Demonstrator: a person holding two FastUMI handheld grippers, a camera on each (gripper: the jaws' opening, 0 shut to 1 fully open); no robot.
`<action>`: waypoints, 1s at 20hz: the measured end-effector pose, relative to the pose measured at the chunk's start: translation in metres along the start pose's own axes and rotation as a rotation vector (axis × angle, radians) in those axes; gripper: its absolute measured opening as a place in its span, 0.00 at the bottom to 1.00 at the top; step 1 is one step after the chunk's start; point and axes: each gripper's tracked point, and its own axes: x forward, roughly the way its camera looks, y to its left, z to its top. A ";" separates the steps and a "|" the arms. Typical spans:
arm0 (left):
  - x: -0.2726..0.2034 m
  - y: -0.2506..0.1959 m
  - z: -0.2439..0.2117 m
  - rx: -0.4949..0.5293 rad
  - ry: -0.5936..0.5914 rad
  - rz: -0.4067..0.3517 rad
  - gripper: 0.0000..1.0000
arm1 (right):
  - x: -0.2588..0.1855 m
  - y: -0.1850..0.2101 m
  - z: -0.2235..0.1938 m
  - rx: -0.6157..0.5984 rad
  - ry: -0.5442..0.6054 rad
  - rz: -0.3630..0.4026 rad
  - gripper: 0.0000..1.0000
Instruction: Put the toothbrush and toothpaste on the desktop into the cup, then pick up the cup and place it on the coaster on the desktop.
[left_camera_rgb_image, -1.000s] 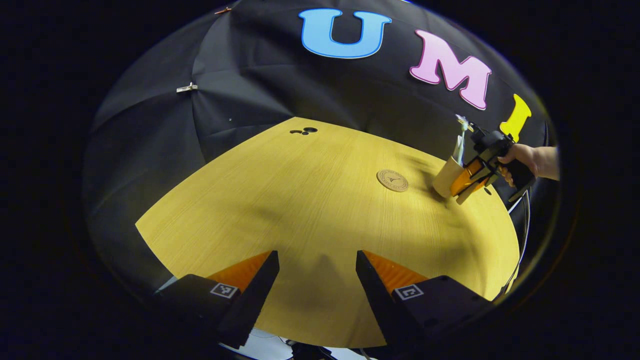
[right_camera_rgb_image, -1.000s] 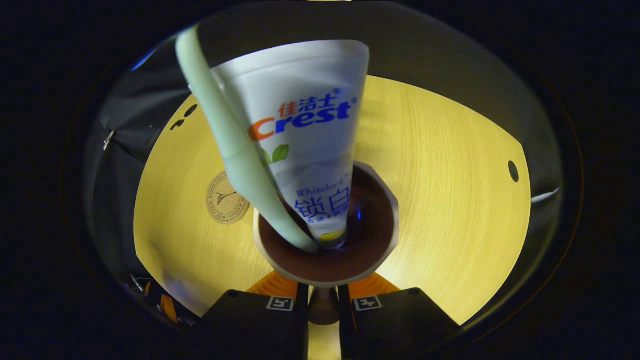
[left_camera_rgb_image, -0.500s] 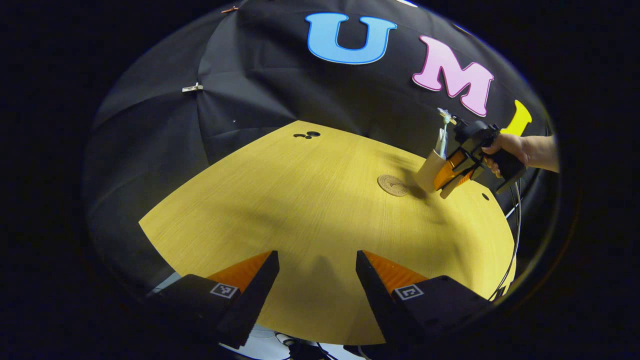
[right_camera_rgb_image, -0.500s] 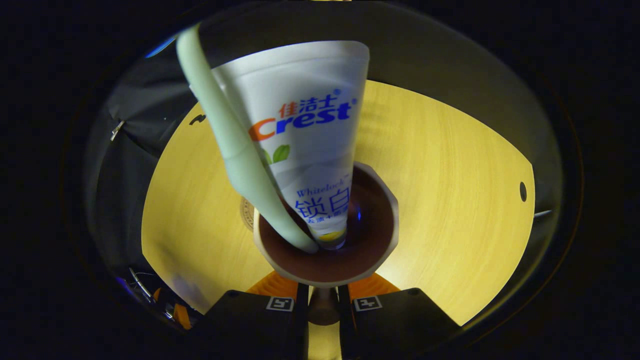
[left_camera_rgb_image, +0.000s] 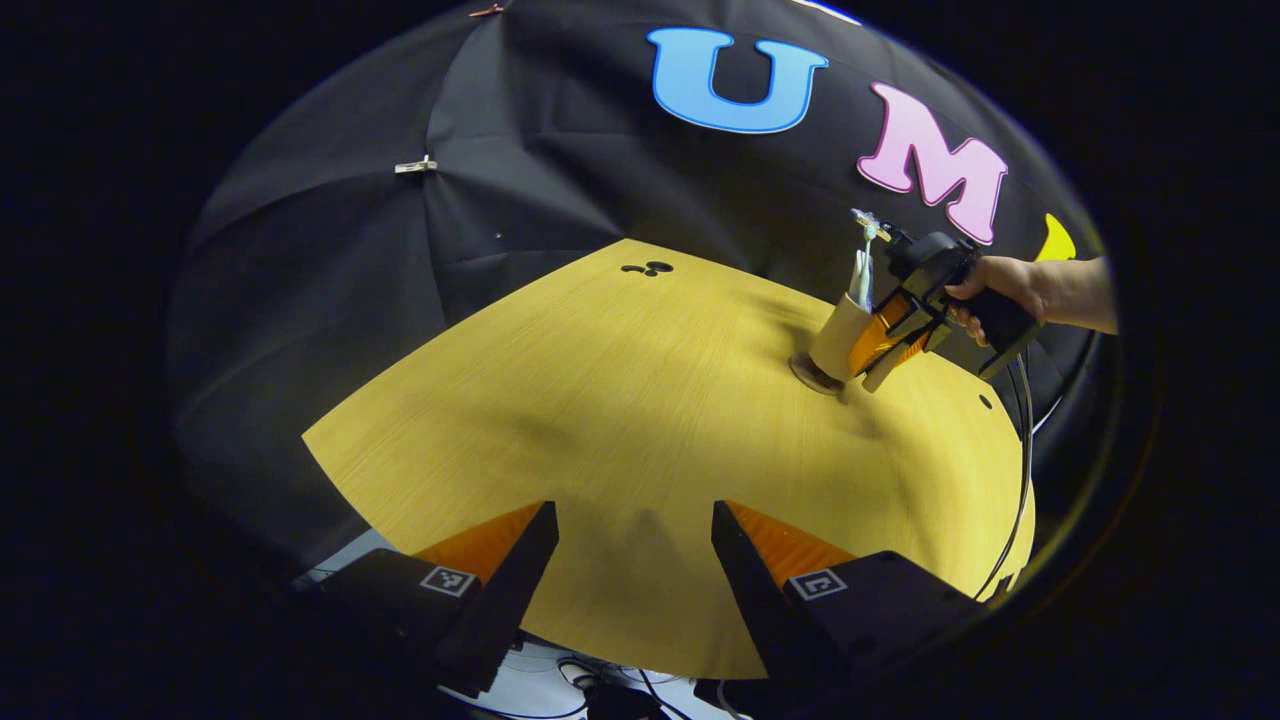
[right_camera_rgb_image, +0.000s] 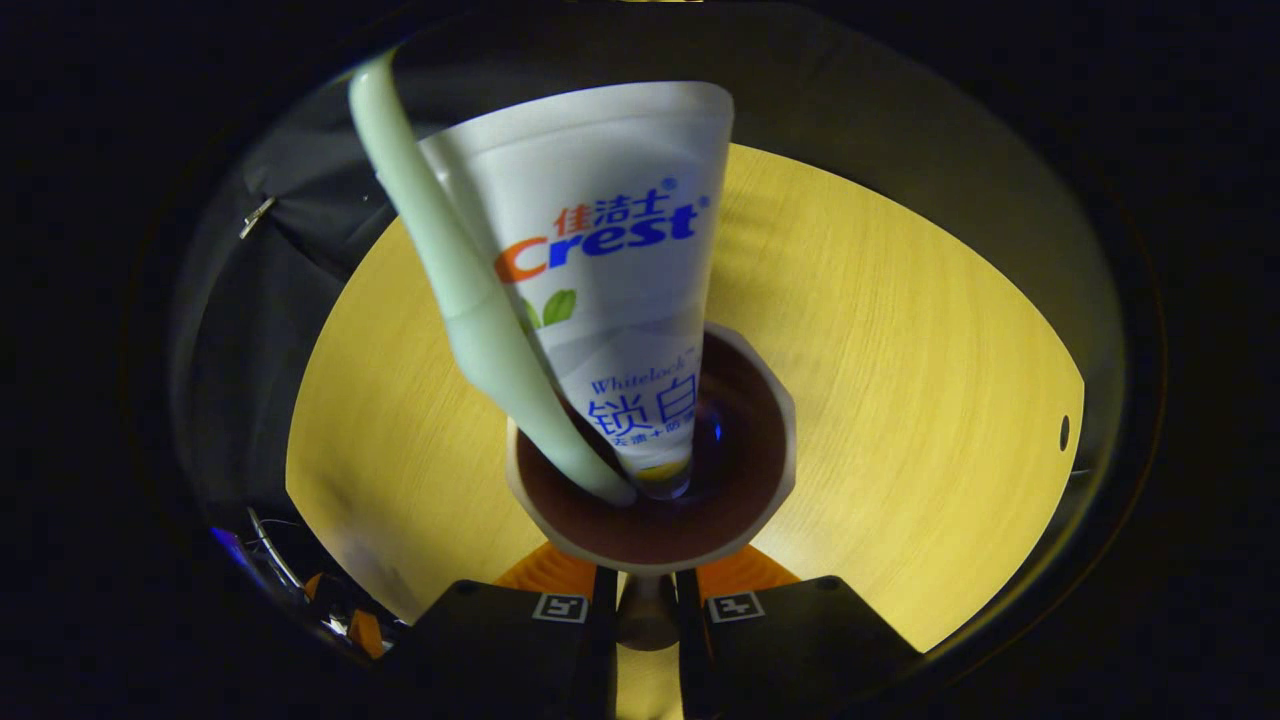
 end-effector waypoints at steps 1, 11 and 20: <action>0.000 0.001 -0.002 -0.006 0.002 0.000 0.98 | 0.001 0.000 0.000 -0.003 0.004 -0.005 0.28; -0.001 -0.002 -0.010 0.012 0.021 -0.010 0.98 | 0.016 0.002 0.000 0.004 0.035 -0.050 0.29; -0.014 -0.001 0.000 0.018 0.009 -0.032 0.98 | -0.029 0.001 0.006 0.051 -0.049 -0.014 0.79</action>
